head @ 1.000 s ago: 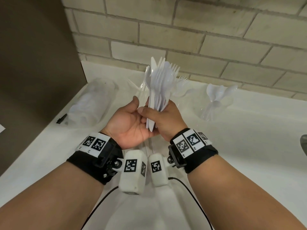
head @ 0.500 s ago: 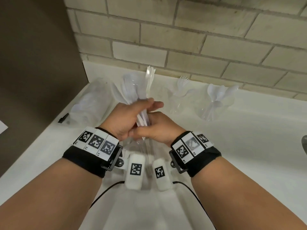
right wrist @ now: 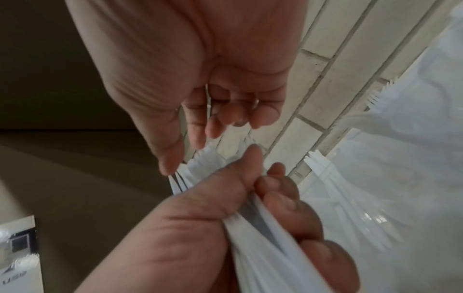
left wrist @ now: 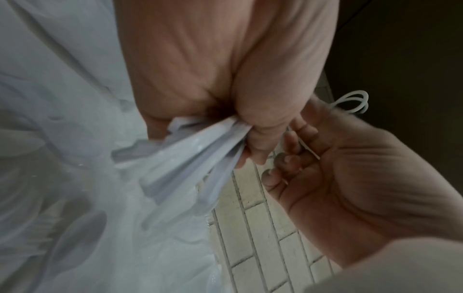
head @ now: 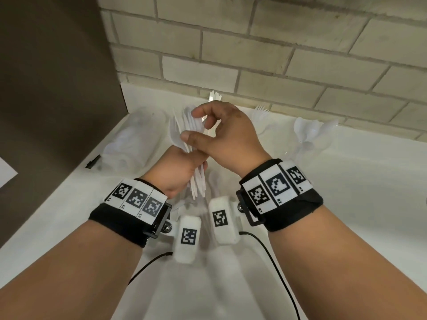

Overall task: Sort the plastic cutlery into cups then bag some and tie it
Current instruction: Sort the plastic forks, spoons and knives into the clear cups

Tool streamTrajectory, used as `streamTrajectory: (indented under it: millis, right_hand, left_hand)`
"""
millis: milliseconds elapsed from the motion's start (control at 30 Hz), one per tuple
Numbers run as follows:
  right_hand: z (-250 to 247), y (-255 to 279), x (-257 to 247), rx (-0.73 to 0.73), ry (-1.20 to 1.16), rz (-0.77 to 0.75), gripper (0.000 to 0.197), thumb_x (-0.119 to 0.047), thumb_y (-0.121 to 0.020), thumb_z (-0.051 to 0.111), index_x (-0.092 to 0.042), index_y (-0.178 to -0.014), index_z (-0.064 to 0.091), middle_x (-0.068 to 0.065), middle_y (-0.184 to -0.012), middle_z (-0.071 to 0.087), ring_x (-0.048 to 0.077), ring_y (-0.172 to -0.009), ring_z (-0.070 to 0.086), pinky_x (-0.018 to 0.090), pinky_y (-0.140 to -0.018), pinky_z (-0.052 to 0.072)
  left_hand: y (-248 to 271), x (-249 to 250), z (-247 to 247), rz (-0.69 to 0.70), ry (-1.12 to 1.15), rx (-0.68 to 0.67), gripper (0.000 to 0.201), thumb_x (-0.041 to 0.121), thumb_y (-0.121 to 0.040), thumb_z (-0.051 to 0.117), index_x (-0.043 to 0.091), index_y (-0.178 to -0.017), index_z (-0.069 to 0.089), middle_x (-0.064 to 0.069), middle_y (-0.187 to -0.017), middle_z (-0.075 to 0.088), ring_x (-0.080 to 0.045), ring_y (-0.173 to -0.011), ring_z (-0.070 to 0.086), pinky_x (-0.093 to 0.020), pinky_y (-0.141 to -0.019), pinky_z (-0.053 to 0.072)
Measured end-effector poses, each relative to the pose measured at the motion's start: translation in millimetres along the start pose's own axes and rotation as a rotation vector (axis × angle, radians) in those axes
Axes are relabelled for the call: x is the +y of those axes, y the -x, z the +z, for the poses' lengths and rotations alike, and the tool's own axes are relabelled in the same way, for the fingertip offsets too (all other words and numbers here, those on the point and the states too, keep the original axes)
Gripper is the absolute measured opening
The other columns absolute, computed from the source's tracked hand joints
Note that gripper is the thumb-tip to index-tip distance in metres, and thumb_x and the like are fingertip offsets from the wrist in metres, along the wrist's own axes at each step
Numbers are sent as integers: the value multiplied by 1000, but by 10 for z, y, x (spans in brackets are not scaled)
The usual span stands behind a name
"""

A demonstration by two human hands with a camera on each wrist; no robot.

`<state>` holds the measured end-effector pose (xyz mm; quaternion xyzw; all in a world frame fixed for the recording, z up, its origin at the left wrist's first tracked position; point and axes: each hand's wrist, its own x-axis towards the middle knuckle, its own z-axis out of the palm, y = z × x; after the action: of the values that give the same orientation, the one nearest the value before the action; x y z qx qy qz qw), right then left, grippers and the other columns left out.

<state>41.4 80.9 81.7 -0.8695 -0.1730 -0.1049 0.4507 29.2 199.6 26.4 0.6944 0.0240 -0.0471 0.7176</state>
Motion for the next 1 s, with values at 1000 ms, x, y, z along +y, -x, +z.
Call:
streamTrajectory:
  millis: [1000]
  right_hand:
    - [-278, -132, -391, 564, -594, -29, 20, -29, -103, 30, -20, -88, 41, 0, -51, 50, 20, -41, 53, 33, -45, 49]
  left_hand:
    - [-40, -186, 183, 53, -276, 7, 44, 46, -69, 69, 12, -97, 62, 1, -79, 66, -5, -73, 65, -31, -77, 51]
